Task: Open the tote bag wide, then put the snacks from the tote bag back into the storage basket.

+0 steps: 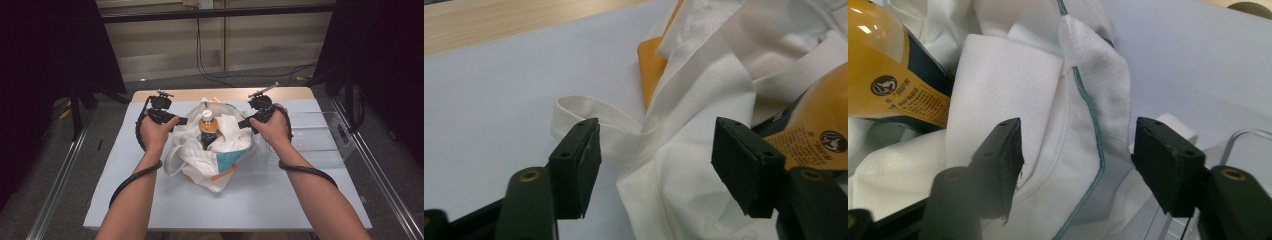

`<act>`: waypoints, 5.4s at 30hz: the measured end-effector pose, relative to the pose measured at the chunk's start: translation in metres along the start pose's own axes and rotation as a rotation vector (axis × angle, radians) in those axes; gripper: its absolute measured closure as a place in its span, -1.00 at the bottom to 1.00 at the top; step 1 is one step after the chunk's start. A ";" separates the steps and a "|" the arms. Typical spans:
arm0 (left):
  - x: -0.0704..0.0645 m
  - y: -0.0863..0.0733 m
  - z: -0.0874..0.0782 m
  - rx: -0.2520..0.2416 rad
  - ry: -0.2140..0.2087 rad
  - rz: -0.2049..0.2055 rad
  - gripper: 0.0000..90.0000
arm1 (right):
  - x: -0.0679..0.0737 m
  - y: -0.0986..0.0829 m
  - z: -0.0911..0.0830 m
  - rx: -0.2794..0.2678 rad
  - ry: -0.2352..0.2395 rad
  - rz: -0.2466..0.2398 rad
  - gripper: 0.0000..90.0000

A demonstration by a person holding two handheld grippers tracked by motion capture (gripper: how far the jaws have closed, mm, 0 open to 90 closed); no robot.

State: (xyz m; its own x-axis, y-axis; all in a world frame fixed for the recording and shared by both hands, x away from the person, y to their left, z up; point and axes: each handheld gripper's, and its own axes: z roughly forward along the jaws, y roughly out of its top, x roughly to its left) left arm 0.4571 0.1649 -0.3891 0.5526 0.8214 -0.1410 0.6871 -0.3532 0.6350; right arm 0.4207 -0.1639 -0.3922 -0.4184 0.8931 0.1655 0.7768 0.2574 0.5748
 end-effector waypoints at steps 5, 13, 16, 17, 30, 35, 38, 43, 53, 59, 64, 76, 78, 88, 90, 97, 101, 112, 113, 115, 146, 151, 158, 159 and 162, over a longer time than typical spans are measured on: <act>0.001 -0.003 -0.007 0.000 -0.008 -0.004 -0.30 | 0.004 0.002 -0.005 0.001 0.000 -0.003 -0.36; 0.004 -0.006 -0.020 -0.020 -0.011 -0.011 -0.44 | 0.009 0.004 -0.009 -0.007 0.001 -0.025 -0.49; 0.004 -0.007 -0.024 -0.020 -0.001 -0.001 -0.49 | 0.010 0.004 -0.011 -0.009 -0.003 -0.044 -0.54; 0.005 -0.008 -0.025 -0.024 -0.003 -0.002 -0.51 | 0.011 0.005 -0.011 -0.012 -0.006 -0.039 -0.55; 0.007 -0.016 -0.032 -0.016 0.003 -0.014 -0.70 | 0.014 0.005 -0.019 -0.019 0.015 -0.066 -0.58; 0.008 -0.018 -0.035 -0.020 -0.030 -0.018 -0.72 | 0.014 0.006 -0.021 -0.021 0.017 -0.065 -0.59; 0.009 -0.020 -0.036 -0.017 -0.028 -0.029 -0.75 | 0.014 0.006 -0.022 -0.023 0.023 -0.061 -0.59; 0.012 -0.021 -0.041 -0.004 -0.027 -0.020 -0.77 | 0.015 0.005 -0.023 -0.020 0.026 -0.069 -0.60; 0.013 -0.028 -0.045 0.012 -0.024 -0.016 -0.85 | 0.015 0.003 -0.026 -0.022 0.027 -0.082 -0.60; 0.014 -0.035 -0.048 0.009 -0.025 -0.015 -0.88 | 0.016 0.005 -0.029 -0.026 0.027 -0.090 -0.61; 0.016 -0.039 -0.051 0.009 -0.020 -0.019 -0.88 | 0.015 0.005 -0.030 -0.026 0.029 -0.093 -0.62; 0.022 -0.050 -0.051 0.015 -0.012 -0.025 -0.88 | 0.011 0.005 -0.030 -0.013 0.015 -0.094 -0.69; 0.023 -0.053 -0.052 0.024 -0.008 -0.027 -0.88 | 0.014 0.005 -0.031 -0.011 0.015 -0.095 -0.69; 0.027 -0.063 -0.055 0.013 0.006 -0.054 -0.88 | 0.025 0.010 -0.034 -0.021 0.030 -0.128 -0.70; 0.028 -0.066 -0.054 0.016 0.008 -0.054 -0.88 | 0.027 0.011 -0.033 -0.021 0.033 -0.134 -0.70; 0.029 -0.074 -0.053 0.017 0.005 -0.065 -0.88 | 0.035 0.012 -0.029 -0.018 0.058 -0.148 -0.70; 0.031 -0.079 -0.053 0.025 0.005 -0.060 -0.87 | 0.038 0.013 -0.026 -0.010 0.065 -0.154 -0.70; 0.032 -0.092 -0.052 0.028 0.010 -0.071 -0.87 | 0.047 0.015 -0.019 -0.007 0.081 -0.173 -0.70; 0.033 -0.093 -0.052 0.035 0.005 -0.069 -0.87 | 0.048 0.015 -0.019 -0.005 0.082 -0.175 -0.70; 0.033 -0.095 -0.052 0.033 0.005 -0.074 -0.87 | 0.049 0.015 -0.017 -0.002 0.085 -0.176 -0.70; 0.029 -0.118 -0.051 0.047 -0.008 -0.060 -0.87 | 0.061 0.013 -0.002 0.024 0.116 -0.209 -0.67; 0.029 -0.123 -0.051 0.053 -0.007 -0.069 -0.87 | 0.064 0.013 0.002 0.028 0.128 -0.225 -0.67; 0.033 -0.130 -0.055 0.045 0.001 -0.084 -0.87 | 0.068 0.016 0.004 0.030 0.130 -0.230 -0.67; 0.034 -0.131 -0.055 0.044 -0.001 -0.089 -0.87 | 0.069 0.017 0.004 0.032 0.129 -0.232 -0.67; 0.035 -0.135 -0.054 0.042 -0.001 -0.097 -0.87 | 0.070 0.019 0.005 0.029 0.130 -0.236 -0.67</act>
State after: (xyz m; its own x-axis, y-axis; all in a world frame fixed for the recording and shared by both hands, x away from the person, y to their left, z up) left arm 0.3580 0.2653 -0.4385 0.4825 0.8525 -0.2009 0.7568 -0.2904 0.5856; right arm 0.4083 -0.0949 -0.3739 -0.6448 0.7529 0.1319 0.6631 0.4651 0.5865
